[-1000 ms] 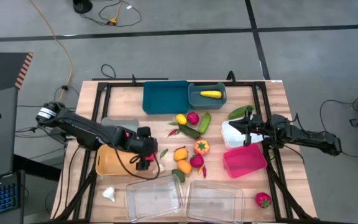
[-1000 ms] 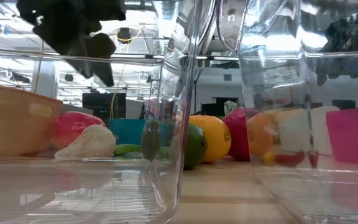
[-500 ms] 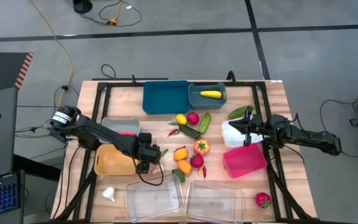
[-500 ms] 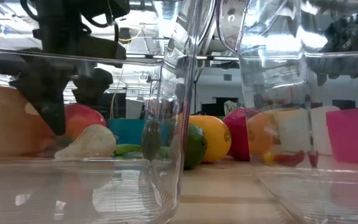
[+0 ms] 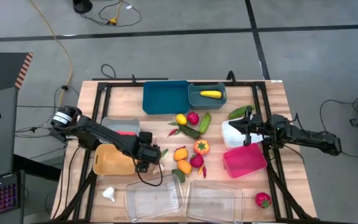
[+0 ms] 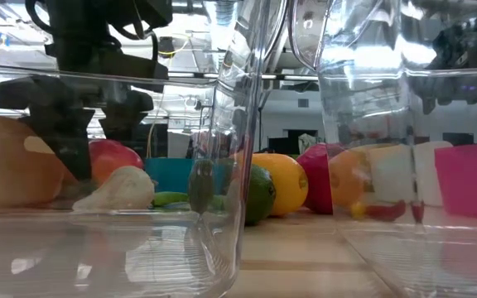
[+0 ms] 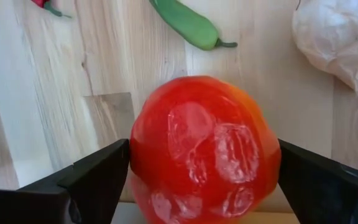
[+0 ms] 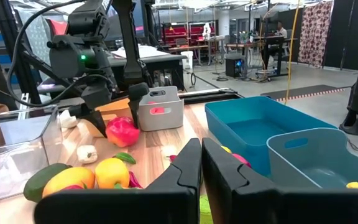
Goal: Sort produce into baskets
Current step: Put the tomato into the blue bin
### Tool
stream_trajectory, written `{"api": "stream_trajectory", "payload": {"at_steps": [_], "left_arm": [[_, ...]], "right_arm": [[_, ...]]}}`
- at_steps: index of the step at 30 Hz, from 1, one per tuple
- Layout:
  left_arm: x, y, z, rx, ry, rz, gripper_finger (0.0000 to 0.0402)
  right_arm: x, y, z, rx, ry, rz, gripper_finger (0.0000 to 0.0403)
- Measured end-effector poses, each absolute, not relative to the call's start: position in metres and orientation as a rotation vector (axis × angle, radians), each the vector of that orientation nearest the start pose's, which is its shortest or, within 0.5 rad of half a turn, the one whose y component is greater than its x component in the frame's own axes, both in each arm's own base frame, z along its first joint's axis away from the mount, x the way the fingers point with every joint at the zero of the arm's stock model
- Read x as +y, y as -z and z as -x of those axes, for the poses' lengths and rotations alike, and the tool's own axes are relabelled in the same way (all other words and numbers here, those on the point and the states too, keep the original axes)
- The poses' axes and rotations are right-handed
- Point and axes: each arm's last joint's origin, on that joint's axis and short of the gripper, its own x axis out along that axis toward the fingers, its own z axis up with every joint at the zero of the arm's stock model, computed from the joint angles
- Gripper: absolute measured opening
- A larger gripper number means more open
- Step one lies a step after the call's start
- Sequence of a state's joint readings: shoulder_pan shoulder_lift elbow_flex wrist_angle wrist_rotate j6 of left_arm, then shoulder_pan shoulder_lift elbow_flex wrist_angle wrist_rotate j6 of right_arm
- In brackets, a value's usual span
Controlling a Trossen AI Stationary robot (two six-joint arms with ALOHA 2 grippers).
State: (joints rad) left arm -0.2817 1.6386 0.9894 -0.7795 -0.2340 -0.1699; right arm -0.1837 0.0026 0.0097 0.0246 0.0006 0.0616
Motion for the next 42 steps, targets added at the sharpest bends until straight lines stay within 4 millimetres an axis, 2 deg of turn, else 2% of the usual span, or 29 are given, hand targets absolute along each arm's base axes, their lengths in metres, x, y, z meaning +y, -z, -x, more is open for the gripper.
{"api": "stream_trajectory", "payload": {"at_steps": [6,11,18,23,27,33,42], "left_arm": [[-0.072,-0.172,-0.274,1.369,-0.077,-0.219,0.0309],[-0.073,-0.176,-0.277,1.361,-0.073,-0.212,0.0300],[-0.071,-0.209,-0.292,1.316,-0.056,-0.248,0.0301],[-0.051,-0.236,-0.309,1.241,-0.085,-0.226,0.0301],[-0.025,-0.256,-0.321,1.187,-0.107,-0.220,0.0302],[0.034,-0.284,-0.332,1.104,-0.200,-0.220,0.0302],[0.133,-0.291,-0.319,1.006,-0.403,-0.060,0.0302]], "right_arm": [[-0.018,-0.169,-0.096,-0.037,0.183,-0.058,0.0044],[-0.018,-0.169,-0.096,-0.036,0.183,-0.058,0.0044],[-0.018,-0.169,-0.096,-0.036,0.183,-0.058,0.0044],[-0.018,-0.169,-0.096,-0.036,0.183,-0.058,0.0044],[-0.018,-0.169,-0.096,-0.036,0.183,-0.059,0.0044],[-0.018,-0.169,-0.096,-0.036,0.183,-0.058,0.0044],[-0.018,-0.169,-0.096,-0.036,0.183,-0.058,0.0044]]}}
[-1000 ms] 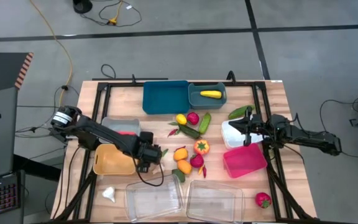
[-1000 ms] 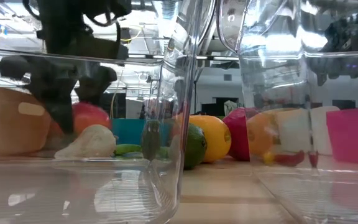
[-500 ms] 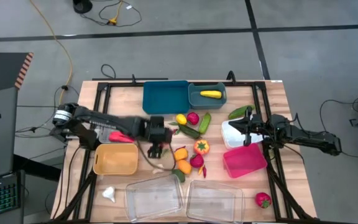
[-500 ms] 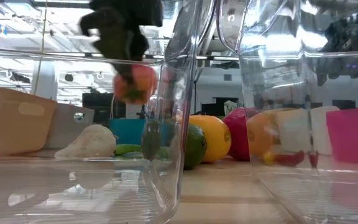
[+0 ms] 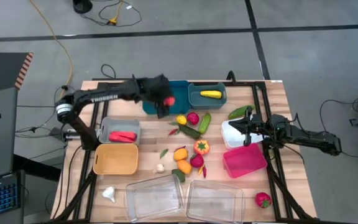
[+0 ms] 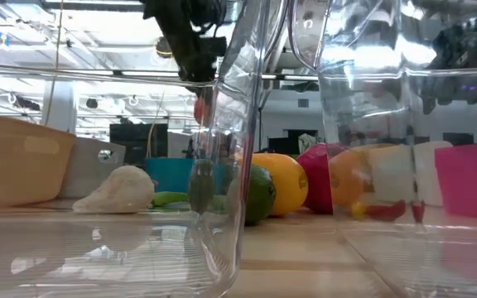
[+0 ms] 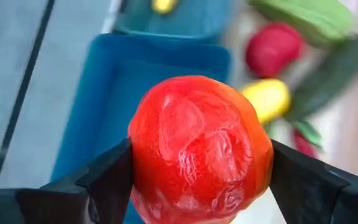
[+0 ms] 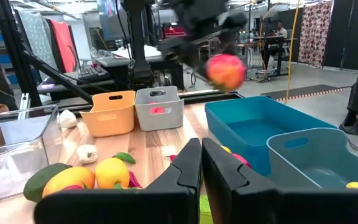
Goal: Sort produce into baskets
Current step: Put the tomato into the blue bin
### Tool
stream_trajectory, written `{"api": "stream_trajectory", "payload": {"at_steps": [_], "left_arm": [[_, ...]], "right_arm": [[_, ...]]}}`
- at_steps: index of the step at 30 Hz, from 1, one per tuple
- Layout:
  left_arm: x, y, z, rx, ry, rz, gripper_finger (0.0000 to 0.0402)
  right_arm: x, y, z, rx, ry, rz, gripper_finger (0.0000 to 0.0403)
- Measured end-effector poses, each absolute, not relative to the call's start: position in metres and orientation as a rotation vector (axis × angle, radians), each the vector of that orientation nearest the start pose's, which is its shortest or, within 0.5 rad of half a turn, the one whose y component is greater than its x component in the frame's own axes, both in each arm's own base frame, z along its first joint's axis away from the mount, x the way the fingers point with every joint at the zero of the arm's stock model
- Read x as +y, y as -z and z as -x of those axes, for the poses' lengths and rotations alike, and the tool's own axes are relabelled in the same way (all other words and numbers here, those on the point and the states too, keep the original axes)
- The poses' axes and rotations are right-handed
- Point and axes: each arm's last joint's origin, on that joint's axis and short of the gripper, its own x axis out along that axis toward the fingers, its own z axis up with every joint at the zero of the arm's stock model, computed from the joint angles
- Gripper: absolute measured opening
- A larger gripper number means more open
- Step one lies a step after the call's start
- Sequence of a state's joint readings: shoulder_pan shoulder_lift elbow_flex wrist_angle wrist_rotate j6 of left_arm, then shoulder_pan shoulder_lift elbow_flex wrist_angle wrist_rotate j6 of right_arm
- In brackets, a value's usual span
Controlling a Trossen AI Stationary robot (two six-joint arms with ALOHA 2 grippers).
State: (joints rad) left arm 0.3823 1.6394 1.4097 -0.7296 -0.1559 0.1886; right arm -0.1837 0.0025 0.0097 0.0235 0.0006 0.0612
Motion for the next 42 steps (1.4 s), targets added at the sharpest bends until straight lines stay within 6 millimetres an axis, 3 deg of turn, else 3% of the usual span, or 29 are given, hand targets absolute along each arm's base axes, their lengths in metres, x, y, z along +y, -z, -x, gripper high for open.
{"api": "stream_trajectory", "payload": {"at_steps": [6,13,19,30,42], "left_arm": [[0.176,-0.296,-0.306,0.895,-0.442,0.050,0.0302],[0.195,-0.298,-0.297,0.846,-0.456,0.098,0.0302],[0.197,-0.297,-0.295,0.869,-0.484,0.069,0.0309],[0.195,-0.297,-0.296,0.868,-0.478,0.069,0.0377],[0.195,-0.297,-0.296,0.865,-0.480,0.071,0.0385]], "right_arm": [[-0.018,-0.169,-0.096,-0.036,0.183,-0.058,0.0044],[-0.018,-0.169,-0.096,-0.036,0.183,-0.058,0.0044],[-0.018,-0.169,-0.096,-0.036,0.184,-0.058,0.0044],[-0.018,-0.170,-0.096,-0.043,0.183,-0.058,0.0044],[-0.018,-0.171,-0.095,-0.048,0.182,-0.069,0.0063]]}}
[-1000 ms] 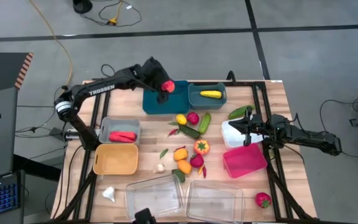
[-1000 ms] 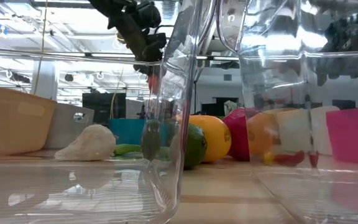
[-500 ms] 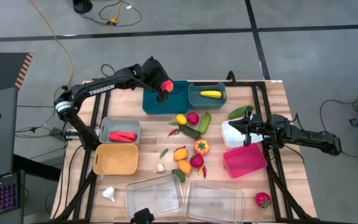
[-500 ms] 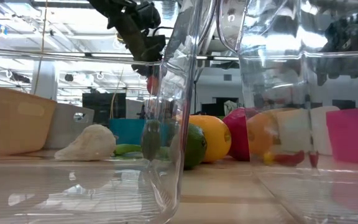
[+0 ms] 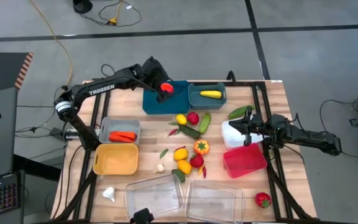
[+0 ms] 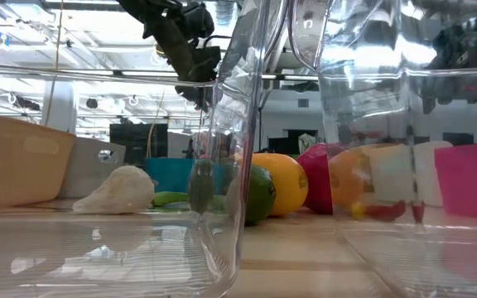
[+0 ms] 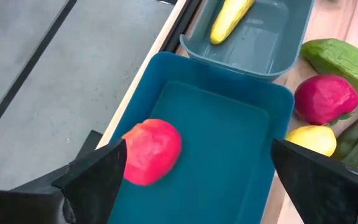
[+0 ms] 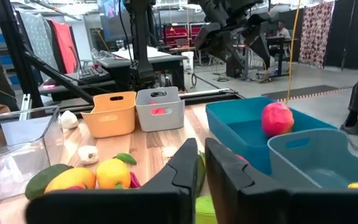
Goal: Sort produce into baskets
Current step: Put the tomato into the blue bin
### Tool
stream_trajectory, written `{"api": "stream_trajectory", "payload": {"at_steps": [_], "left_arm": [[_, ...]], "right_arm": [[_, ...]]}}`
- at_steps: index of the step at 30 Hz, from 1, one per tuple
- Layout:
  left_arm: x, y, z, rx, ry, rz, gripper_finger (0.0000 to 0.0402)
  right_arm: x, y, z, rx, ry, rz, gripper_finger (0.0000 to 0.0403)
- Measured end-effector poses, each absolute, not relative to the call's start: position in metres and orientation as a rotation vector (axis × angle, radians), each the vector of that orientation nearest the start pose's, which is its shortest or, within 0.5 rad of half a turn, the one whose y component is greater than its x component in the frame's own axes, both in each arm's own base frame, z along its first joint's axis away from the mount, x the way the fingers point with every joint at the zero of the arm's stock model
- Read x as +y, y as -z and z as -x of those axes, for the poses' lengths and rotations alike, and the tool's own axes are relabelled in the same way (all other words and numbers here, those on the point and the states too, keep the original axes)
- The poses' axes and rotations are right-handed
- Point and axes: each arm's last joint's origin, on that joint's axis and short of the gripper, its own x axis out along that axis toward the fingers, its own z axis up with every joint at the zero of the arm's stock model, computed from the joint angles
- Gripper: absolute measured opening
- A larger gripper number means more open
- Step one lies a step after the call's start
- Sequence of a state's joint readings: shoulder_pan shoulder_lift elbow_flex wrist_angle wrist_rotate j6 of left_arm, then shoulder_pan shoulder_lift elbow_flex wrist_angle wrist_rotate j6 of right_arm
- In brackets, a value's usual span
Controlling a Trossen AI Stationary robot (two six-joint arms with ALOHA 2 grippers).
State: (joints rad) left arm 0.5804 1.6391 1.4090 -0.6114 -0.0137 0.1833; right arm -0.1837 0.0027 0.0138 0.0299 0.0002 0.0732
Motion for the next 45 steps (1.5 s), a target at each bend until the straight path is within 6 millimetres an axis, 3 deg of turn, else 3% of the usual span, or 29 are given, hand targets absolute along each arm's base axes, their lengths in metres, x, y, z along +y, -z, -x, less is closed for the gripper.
{"api": "stream_trajectory", "payload": {"at_steps": [5,13,18,25,34,39,45], "left_arm": [[0.194,-0.301,-0.297,0.859,-0.477,0.065,0.0385],[0.195,-0.315,-0.299,0.816,-0.486,0.060,0.0385],[0.195,-0.317,-0.299,0.812,-0.486,0.061,0.0385],[0.193,-0.320,-0.297,0.803,-0.484,0.059,0.0385],[0.186,-0.339,-0.286,0.741,-0.497,0.064,0.0385],[0.185,-0.338,-0.285,0.762,-0.496,0.079,0.0385],[0.181,-0.335,-0.286,0.784,-0.482,0.082,0.0385]], "right_arm": [[-0.017,-0.183,-0.092,-0.068,0.180,-0.126,0.0127],[-0.015,-0.208,-0.081,0.012,0.188,-0.197,0.0277],[-0.014,-0.223,-0.075,0.069,0.195,-0.244,0.0327],[-0.013,-0.247,-0.072,0.078,0.184,-0.194,0.0349],[-0.007,-0.297,-0.062,0.210,0.073,-0.264,0.0343],[-0.002,-0.310,-0.073,0.411,-0.026,-0.388,0.0342],[0.010,-0.308,-0.096,0.663,-0.109,-0.497,0.0342]]}}
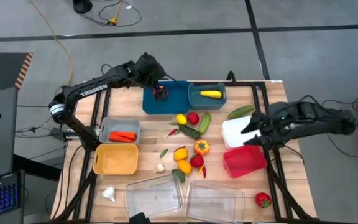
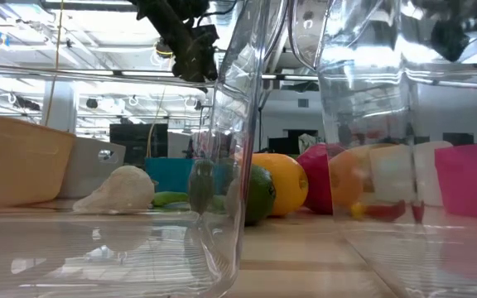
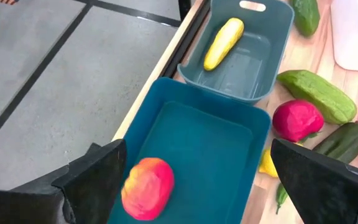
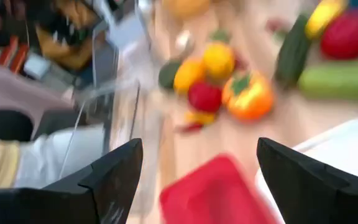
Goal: Sort produce into baskets
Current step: Put the tomato into the blue bin
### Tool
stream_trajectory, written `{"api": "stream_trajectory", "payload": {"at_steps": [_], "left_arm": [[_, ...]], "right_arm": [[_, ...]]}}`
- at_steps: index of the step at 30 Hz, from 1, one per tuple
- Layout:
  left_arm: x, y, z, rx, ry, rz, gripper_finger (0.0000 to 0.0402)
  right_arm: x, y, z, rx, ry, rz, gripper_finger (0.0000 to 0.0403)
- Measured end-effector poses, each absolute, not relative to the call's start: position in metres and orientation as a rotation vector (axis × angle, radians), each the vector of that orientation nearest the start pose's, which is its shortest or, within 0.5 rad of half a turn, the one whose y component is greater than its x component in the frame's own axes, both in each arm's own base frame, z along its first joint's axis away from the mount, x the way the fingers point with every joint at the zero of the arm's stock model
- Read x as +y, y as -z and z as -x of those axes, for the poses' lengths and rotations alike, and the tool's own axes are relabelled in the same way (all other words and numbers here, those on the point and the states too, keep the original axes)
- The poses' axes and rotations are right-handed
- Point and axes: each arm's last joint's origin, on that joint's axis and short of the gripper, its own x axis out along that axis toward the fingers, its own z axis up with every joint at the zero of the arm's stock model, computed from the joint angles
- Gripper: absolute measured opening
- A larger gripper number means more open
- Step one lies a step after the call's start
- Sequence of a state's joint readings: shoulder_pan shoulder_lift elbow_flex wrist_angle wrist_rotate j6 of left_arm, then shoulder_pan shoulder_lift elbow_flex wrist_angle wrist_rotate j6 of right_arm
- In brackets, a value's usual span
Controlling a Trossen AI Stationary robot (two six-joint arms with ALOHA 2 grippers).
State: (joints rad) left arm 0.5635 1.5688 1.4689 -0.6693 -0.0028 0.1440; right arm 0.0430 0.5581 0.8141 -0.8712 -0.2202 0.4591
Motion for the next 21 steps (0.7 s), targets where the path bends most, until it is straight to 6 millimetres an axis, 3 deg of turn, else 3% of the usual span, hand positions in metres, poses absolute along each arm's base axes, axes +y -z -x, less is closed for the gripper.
{"api": "stream_trajectory", "payload": {"at_steps": [11,16,21], "left_arm": [[0.181,-0.335,-0.287,0.785,-0.481,0.084,0.0385],[0.181,-0.335,-0.287,0.785,-0.481,0.084,0.0385],[0.181,-0.335,-0.287,0.785,-0.481,0.084,0.0385]], "right_arm": [[0.068,-0.286,-0.126,1.086,-0.210,-0.706,0.0342],[0.100,-0.272,-0.128,1.292,-0.179,-0.762,0.0342],[0.135,-0.272,-0.127,1.433,-0.165,-0.766,0.0342]]}}
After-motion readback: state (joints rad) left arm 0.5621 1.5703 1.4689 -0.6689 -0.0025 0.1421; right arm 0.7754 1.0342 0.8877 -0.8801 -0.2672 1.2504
